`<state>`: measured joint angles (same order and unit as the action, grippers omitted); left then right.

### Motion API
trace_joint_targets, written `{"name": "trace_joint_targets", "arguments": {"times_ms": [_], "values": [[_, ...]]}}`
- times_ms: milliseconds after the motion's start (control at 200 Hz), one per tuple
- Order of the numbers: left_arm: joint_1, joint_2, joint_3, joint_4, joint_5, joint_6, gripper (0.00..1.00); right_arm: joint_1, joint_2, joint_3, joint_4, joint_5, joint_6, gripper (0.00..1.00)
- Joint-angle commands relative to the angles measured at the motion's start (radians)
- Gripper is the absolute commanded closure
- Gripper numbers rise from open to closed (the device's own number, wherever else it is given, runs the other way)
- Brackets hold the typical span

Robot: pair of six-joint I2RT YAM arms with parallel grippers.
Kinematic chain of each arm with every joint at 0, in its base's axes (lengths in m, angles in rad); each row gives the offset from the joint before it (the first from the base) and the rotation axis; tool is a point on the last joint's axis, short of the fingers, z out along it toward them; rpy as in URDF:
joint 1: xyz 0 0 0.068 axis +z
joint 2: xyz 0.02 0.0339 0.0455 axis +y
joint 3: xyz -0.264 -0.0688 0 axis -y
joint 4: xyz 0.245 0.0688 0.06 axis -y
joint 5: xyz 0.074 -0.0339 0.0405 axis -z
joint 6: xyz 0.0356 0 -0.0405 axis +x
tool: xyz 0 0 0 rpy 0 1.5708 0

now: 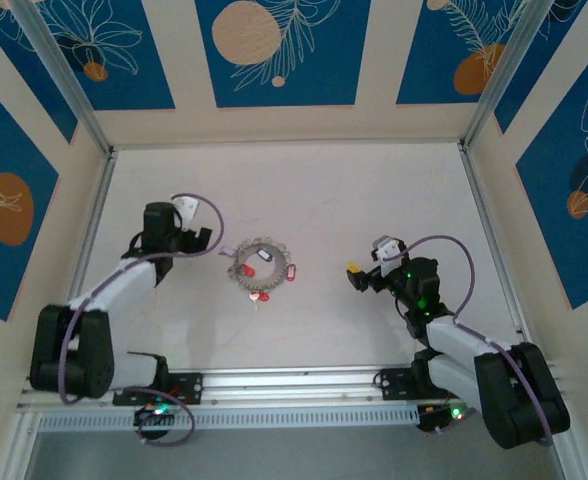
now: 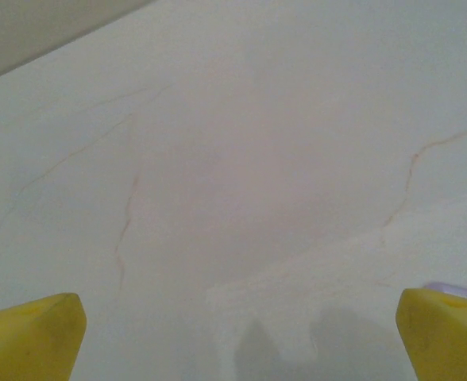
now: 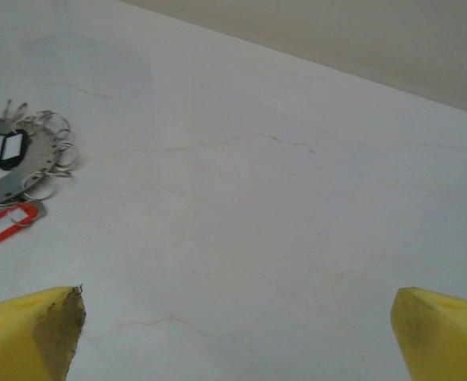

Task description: Put the keys on the keyring

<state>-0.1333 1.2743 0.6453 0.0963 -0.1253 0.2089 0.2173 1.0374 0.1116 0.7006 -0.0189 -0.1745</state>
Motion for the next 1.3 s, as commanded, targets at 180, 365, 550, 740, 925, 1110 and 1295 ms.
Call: {"name": "trace_joint_targets", "arguments": {"times_ms": [180,365,550,740,925,1110,1295], "values": [[0.029,-0.078,-0.271,0.306,-0.138,-0.153,0.0,-0.079,0.186,0.076,0.212,0.019,0.114,0.01],[0.046,0.005,-0.293,0.522,-0.071,-0.102,0.0,-0.122,0.344,0.147,0.275,0.062,0.137,0.01],[0.058,0.099,-0.217,0.504,-0.068,-0.076,0.0,-0.185,0.5,0.169,0.389,0.057,0.217,0.01],[0.064,0.079,-0.228,0.501,-0.011,-0.077,0.0,-0.182,0.486,0.229,0.255,0.099,0.221,0.01],[0.078,0.08,-0.27,0.607,0.122,-0.144,0.0,-0.213,0.484,0.256,0.2,0.15,0.284,0.01],[0.075,0.269,-0.254,0.768,0.125,-0.158,0.0,-0.214,0.487,0.285,0.147,0.142,0.287,0.01],[0.069,0.263,-0.247,0.74,0.108,-0.154,0.0,-0.207,0.489,0.289,0.143,0.147,0.278,0.01]]}}
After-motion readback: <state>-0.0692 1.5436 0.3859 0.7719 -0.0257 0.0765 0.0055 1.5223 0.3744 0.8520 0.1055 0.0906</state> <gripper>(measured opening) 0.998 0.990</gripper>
